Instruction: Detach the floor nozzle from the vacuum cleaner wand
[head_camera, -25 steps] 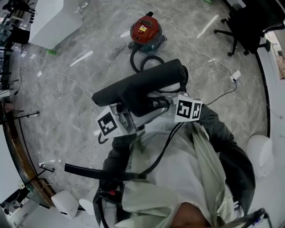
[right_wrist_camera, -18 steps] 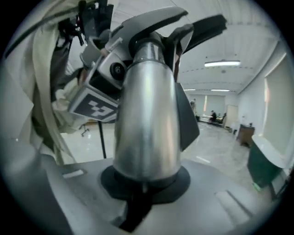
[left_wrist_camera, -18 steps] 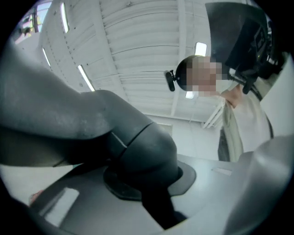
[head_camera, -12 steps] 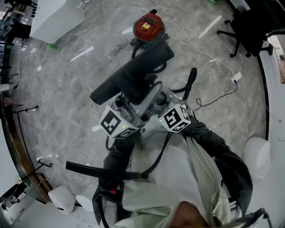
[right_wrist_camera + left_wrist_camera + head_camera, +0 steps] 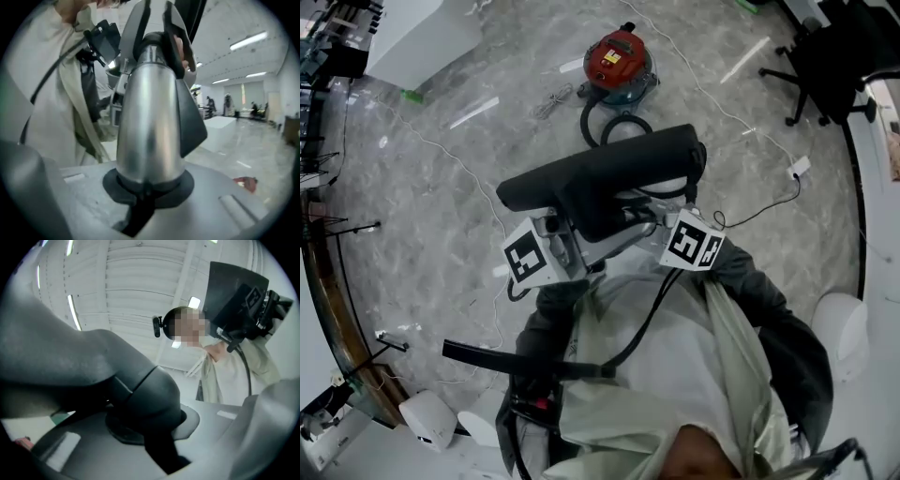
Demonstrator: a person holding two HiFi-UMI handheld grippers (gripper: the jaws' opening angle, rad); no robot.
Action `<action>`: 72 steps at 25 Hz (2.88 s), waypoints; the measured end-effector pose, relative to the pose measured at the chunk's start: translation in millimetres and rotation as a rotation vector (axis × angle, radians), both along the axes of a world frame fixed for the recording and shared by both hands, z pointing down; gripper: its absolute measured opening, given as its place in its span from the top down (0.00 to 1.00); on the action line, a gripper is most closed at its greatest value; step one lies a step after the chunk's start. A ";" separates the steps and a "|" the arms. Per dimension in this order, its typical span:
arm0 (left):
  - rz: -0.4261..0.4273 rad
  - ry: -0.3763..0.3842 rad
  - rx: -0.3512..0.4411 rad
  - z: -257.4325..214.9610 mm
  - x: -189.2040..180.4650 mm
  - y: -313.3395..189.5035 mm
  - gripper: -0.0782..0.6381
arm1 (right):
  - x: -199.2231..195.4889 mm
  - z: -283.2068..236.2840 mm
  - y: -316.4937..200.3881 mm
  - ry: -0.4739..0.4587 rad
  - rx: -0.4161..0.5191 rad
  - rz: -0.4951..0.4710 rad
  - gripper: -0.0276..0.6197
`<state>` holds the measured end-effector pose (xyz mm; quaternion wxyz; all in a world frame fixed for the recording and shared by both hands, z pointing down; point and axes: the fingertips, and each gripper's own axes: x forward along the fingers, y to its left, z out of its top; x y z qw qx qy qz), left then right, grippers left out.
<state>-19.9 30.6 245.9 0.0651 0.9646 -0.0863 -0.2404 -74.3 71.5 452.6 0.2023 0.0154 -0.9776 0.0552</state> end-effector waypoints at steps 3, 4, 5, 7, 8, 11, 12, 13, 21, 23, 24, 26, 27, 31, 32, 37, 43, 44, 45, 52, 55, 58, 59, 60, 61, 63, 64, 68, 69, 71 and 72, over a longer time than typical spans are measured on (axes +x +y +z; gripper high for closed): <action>-0.225 -0.030 -0.075 -2.6 -9.5 -26.4 0.78 | 1.5 -2.4 -39.5 0.065 0.161 0.346 0.90; -0.321 -0.038 -0.118 -2.1 -14.7 -38.2 0.78 | 3.4 -2.6 -50.8 0.084 0.204 0.450 0.90; -0.410 -0.044 -0.163 0.2 -20.8 -49.3 0.78 | 5.2 -1.7 -59.7 0.106 0.235 0.524 0.90; -0.501 -0.048 -0.212 5.5 -28.7 -60.5 0.78 | 7.6 2.0 -68.7 0.139 0.272 0.575 0.90; -0.490 -0.044 -0.205 6.1 -27.9 -59.8 0.78 | 8.5 3.5 -68.8 0.142 0.277 0.562 0.90; -0.328 -0.026 -0.130 2.9 -14.9 -43.2 0.78 | 7.8 6.7 -50.6 0.104 0.210 0.392 0.90; -0.255 -0.015 -0.103 1.9 -11.0 -34.4 0.78 | 6.3 7.4 -38.6 0.083 0.161 0.292 0.90; -0.173 -0.005 -0.074 1.5 -7.7 -23.3 0.78 | 5.2 7.6 -24.6 0.064 0.106 0.177 0.90; 0.146 0.036 0.087 -1.5 1.7 17.3 0.78 | 8.6 0.2 19.0 -0.004 -0.084 -0.232 0.90; 0.043 0.035 0.032 -4.2 -1.8 -0.4 0.78 | 2.7 -1.3 -3.2 0.003 -0.007 -0.053 0.90; -0.013 0.025 0.007 -5.4 -2.6 -8.8 0.78 | 2.3 -0.9 -16.6 0.020 0.041 0.067 0.90; -0.151 0.002 -0.048 -8.5 -4.1 -27.5 0.78 | 6.1 0.2 -42.3 0.062 0.141 0.316 0.90; -0.233 -0.010 -0.083 -8.8 -6.0 -37.9 0.78 | 8.5 0.1 -52.3 0.079 0.181 0.416 0.90; -0.423 -0.049 -0.218 9.6 -20.3 -63.9 0.78 | 10.6 11.0 -66.5 0.134 0.218 0.532 0.90; -0.397 -0.045 -0.219 11.6 -20.8 -62.0 0.78 | 9.3 14.2 -62.3 0.135 0.203 0.497 0.90; -0.167 -0.026 -0.097 5.2 -11.0 -30.9 0.79 | 2.3 10.0 -25.2 0.083 0.061 0.106 0.89; 0.080 -0.001 0.060 -4.8 1.0 5.5 0.79 | 8.0 2.2 5.8 0.065 -0.033 -0.174 0.89; 0.040 0.005 0.031 -4.9 -0.3 -2.5 0.79 | 6.8 1.8 -1.3 0.064 -0.023 -0.119 0.89; -0.014 0.013 -0.004 -4.9 -2.9 -12.7 0.79 | 5.2 1.5 -11.9 0.064 0.001 -0.032 0.89; -0.557 -0.029 -0.275 16.6 -32.3 -77.3 0.78 | 11.9 14.2 -73.9 0.178 0.218 0.536 0.90; -0.571 -0.001 -0.304 22.8 -40.6 -77.9 0.78 | 10.2 19.9 -70.3 0.206 0.221 0.476 0.90; -0.414 0.022 -0.224 15.9 -31.5 -62.9 0.79 | 8.4 20.5 -51.4 0.175 0.151 0.259 0.89; -0.341 0.031 -0.174 10.3 -26.7 -54.2 0.79 | 8.3 17.8 -42.5 0.157 0.112 0.162 0.89; -0.258 0.042 -0.117 3.8 -22.0 -43.1 0.79 | 8.6 13.5 -32.2 0.138 0.070 0.060 0.89; -0.175 0.050 -0.060 -2.2 -18.1 -30.3 0.79 | 9.2 8.0 -21.6 0.118 0.032 -0.035 0.89; -0.043 0.049 0.031 -10.7 -12.2 -9.0 0.79 | 9.9 -2.7 -7.1 0.084 -0.008 -0.155 0.89; -0.015 0.046 0.054 -13.6 -10.7 -5.1 0.79 | 8.7 -6.3 -6.9 0.070 -0.003 -0.158 0.89; -0.170 0.026 -0.018 -17.0 -13.4 -32.6 0.79 | 1.1 -7.4 -43.8 0.066 0.123 0.173 0.90; -0.244 0.013 -0.060 -15.0 -14.6 -43.1 0.79 | 2.1 -4.7 -53.1 0.079 0.153 0.277 0.90; -0.401 -0.016 -0.158 -3.1 -20.4 -62.4 0.78 | 6.7 4.0 -66.1 0.115 0.191 0.431 0.90; -0.467 -0.030 -0.207 5.2 -24.7 -69.9 0.78 | 8.0 9.0 -69.0 0.132 0.193 0.466 0.90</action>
